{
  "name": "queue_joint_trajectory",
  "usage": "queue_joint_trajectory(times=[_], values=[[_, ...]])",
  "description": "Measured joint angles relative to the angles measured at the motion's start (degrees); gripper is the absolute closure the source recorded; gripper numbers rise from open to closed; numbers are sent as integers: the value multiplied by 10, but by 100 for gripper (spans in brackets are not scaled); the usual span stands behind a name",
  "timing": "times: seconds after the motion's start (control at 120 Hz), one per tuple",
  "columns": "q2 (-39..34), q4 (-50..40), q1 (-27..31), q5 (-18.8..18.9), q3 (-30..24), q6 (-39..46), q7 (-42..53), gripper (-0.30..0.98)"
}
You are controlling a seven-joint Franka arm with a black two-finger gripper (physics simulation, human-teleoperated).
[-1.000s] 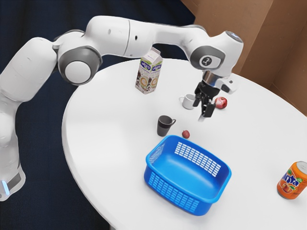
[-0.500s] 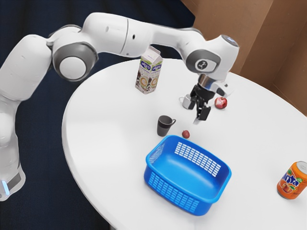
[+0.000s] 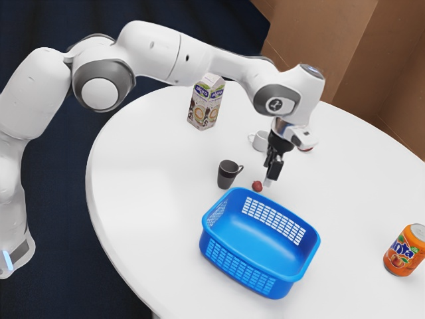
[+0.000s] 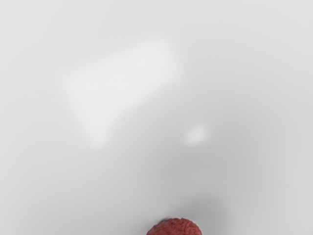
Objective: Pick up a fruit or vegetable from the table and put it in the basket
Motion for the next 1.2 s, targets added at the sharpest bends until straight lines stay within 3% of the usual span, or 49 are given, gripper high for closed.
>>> queue_joint_trajectory(times=[0.575, 1.058, 1.2], values=[[3, -32, 3, -43, 3, 11, 81, 0], [9, -42, 4, -44, 4, 6, 105, 0], [9, -42, 4, -41, 4, 6, 108, 14]])
